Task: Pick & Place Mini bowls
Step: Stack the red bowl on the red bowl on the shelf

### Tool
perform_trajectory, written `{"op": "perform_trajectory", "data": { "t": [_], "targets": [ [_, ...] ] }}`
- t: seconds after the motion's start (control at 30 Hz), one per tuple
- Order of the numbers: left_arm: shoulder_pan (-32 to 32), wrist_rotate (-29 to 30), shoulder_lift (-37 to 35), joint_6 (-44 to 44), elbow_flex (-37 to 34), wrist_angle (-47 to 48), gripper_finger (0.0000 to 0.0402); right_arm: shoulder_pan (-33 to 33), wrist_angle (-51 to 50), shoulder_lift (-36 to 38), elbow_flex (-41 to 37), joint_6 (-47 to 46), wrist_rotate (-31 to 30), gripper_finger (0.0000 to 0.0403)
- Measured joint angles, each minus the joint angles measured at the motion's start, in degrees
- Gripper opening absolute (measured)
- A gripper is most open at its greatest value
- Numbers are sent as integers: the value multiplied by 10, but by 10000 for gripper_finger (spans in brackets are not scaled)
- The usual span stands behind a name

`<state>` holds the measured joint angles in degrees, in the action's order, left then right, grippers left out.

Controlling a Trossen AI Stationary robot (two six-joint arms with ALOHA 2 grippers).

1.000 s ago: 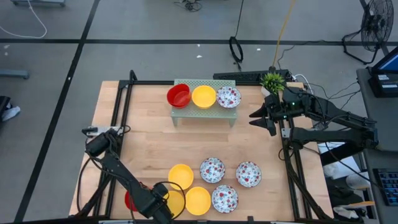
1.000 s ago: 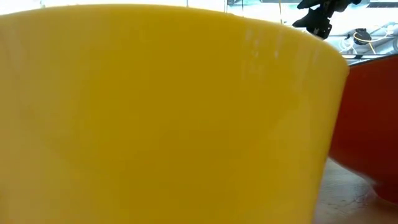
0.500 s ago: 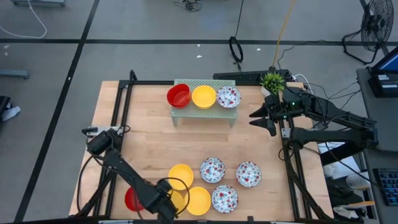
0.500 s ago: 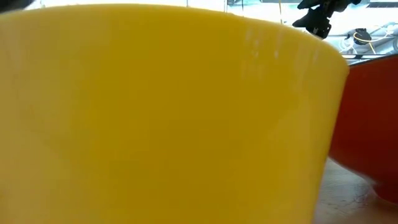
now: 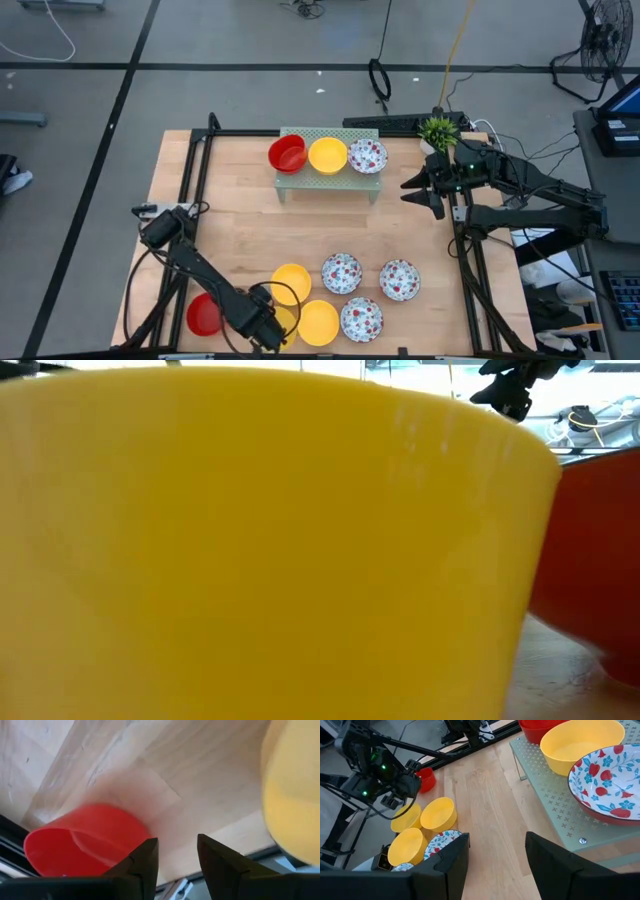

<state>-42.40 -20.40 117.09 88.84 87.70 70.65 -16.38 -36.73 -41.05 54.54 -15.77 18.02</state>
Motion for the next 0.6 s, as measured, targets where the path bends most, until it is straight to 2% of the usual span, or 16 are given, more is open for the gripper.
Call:
{"op": "perform_trajectory", "data": {
  "t": [0.17, 0.33, 0.5, 0.6],
  "targets": [
    [1, 22, -25, 25, 0, 21, 140, 0, 0, 0, 0, 0, 0, 183],
    [-7, 26, -52, 101, 0, 85, 140, 0, 0, 0, 0, 2, 0, 183],
    [-31, 0, -65, 172, 0, 43, 140, 0, -2, 0, -4, 8, 0, 183],
    [-39, 4, -65, 196, -4, -2, 140, 0, -1, 0, -19, 21, 0, 183]
  ]
}}
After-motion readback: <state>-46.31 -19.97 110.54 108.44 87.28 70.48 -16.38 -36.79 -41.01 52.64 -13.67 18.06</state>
